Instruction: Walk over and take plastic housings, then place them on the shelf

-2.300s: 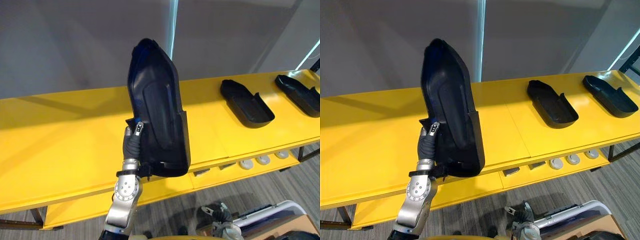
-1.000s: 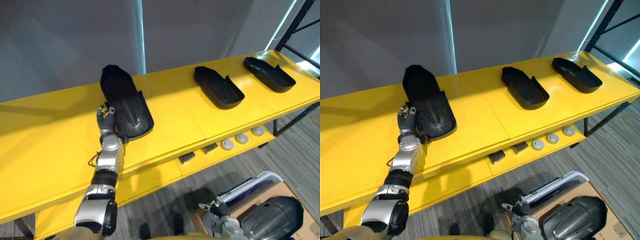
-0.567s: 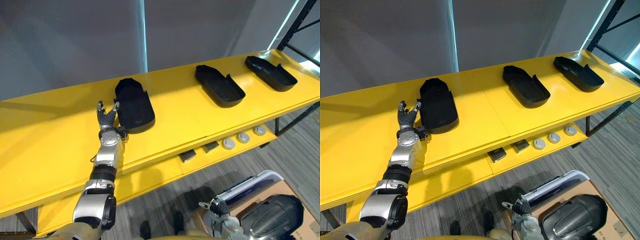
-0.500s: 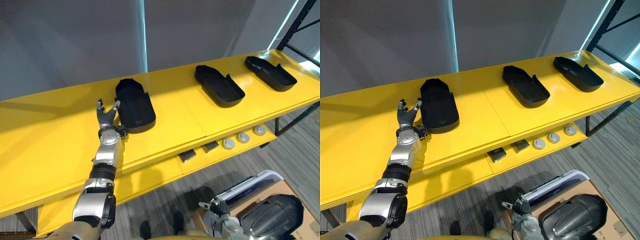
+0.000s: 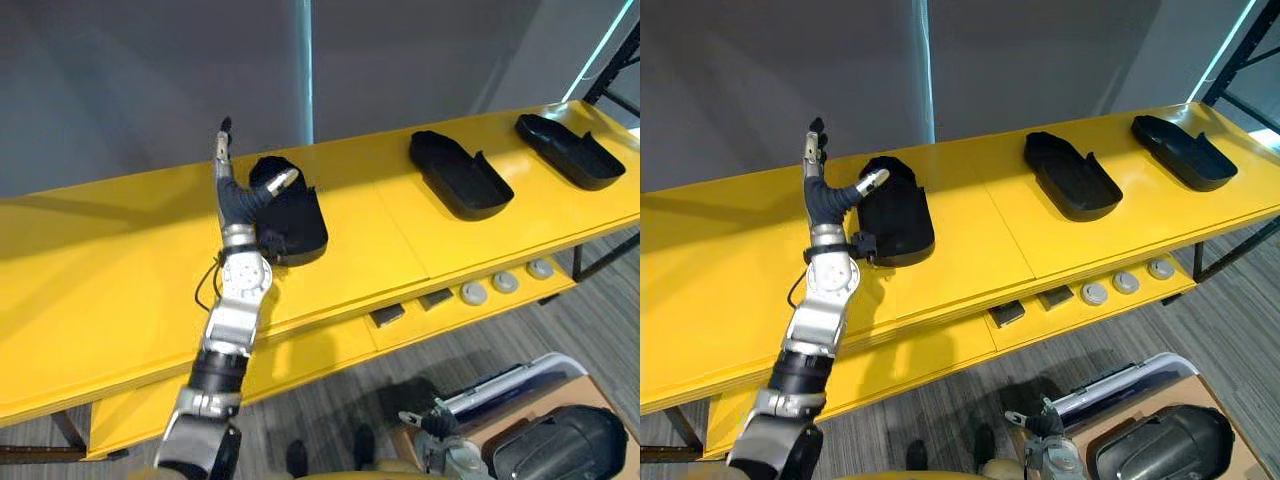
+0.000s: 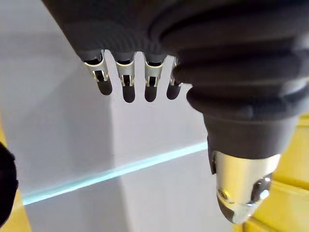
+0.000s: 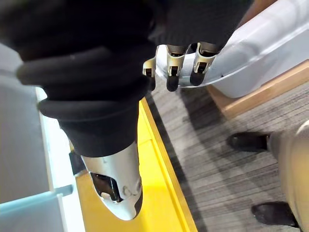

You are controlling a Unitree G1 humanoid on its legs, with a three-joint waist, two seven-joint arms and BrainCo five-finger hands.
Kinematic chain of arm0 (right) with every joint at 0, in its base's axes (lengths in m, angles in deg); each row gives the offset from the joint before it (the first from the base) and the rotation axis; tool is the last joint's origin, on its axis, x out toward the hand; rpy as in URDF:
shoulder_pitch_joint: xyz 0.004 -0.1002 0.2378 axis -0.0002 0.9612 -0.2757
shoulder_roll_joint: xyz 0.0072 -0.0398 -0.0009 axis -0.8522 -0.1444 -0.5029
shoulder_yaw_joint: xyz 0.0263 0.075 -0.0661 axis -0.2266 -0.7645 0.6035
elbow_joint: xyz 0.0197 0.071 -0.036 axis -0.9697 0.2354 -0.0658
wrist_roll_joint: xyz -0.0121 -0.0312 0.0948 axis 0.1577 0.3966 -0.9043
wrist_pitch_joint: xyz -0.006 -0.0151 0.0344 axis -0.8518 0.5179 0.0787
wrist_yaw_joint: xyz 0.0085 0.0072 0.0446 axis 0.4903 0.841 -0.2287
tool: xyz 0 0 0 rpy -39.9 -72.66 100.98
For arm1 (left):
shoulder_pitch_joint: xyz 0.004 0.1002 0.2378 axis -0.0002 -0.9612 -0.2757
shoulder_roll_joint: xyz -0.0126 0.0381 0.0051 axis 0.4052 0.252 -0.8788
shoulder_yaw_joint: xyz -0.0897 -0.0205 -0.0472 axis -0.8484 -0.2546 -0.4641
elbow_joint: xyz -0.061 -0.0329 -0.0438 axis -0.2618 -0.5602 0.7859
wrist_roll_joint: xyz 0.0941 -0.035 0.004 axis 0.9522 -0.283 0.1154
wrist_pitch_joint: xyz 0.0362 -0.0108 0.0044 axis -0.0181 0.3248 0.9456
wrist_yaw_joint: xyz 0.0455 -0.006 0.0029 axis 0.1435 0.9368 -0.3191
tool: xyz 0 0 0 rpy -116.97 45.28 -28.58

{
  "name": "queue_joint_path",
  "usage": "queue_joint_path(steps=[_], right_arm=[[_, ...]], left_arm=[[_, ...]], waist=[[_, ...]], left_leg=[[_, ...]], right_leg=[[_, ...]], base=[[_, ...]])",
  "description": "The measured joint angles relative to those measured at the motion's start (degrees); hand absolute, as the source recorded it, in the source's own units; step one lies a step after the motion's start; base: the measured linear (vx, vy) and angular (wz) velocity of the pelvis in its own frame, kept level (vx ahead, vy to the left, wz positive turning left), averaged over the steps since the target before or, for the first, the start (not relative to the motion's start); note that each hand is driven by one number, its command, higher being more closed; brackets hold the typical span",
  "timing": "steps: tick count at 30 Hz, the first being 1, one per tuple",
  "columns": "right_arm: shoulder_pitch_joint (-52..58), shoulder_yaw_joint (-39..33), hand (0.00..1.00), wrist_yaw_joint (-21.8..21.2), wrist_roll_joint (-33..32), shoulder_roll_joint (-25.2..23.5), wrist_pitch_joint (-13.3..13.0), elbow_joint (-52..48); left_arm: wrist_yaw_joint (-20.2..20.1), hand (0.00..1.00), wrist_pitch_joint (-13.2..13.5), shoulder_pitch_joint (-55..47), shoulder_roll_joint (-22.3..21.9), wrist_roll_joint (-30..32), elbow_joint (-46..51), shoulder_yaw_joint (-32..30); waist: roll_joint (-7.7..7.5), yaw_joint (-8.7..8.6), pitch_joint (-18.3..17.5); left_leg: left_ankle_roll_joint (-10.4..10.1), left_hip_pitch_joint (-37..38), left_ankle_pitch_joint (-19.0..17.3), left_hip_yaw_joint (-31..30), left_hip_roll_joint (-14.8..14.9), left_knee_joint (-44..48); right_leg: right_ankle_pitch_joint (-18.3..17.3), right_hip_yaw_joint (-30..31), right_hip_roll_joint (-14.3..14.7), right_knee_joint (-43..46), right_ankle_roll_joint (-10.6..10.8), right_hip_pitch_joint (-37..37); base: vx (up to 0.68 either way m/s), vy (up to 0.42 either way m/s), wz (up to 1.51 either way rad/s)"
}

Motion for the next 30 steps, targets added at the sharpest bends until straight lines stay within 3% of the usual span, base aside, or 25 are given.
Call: queue_joint_path(steps=[1,7,11,24,30], right_arm=[[0.3,0.0,0.00,0.0,0.0,0.0,0.0,0.0],[1.7,0.0,0.00,0.0,0.0,-0.5,-0.6,-0.2],[2.0,0.1,0.00,0.0,0.0,-0.6,-0.7,-0.3],[0.9,0.4,0.00,0.0,0.4,-0.9,-0.6,-0.2],[0.2,0.4,0.00,0.0,1.3,-0.9,-0.6,-0.2]], left_arm=[[-0.2,1.00,0.1,-1.3,-0.3,0.6,0.4,0.7],[-2.9,1.00,2.1,-11.4,-0.3,7.8,2.7,4.7],[-6.4,1.00,2.9,-15.8,-0.3,10.0,0.6,8.4],[-7.7,1.00,2.2,-9.3,1.0,12.0,-16.7,9.7],[-7.5,1.00,0.8,-4.4,1.7,11.9,-21.6,9.6]], waist=[[-0.01,0.11,0.0],[-0.07,0.51,-0.1],[-0.32,1.76,-0.5],[-1.07,1.39,-1.3],[-1.06,0.00,-1.3]], left_leg=[[0.0,0.0,0.0,-0.2,0.0,0.0],[0.0,0.3,0.0,0.0,0.2,-0.3],[-0.1,0.9,0.0,1.4,0.4,-0.3],[-0.1,-0.3,0.0,2.3,0.4,-0.3],[-0.1,-0.2,0.0,2.8,0.4,-0.3]], right_leg=[[0.0,-0.2,0.0,0.0,0.0,0.1],[-0.7,-0.3,0.1,0.3,0.6,0.2],[-0.7,0.7,0.4,0.0,0.7,0.6],[-0.6,1.2,0.3,-0.2,0.7,-0.9],[-0.6,1.7,0.4,-0.2,0.7,-1.0]], base=[[-0.05,0.022,0.15],[-0.03,0.012,0.01],[0.00,0.010,-0.13],[0.01,0.008,-0.02],[0.01,0.011,-0.04]])
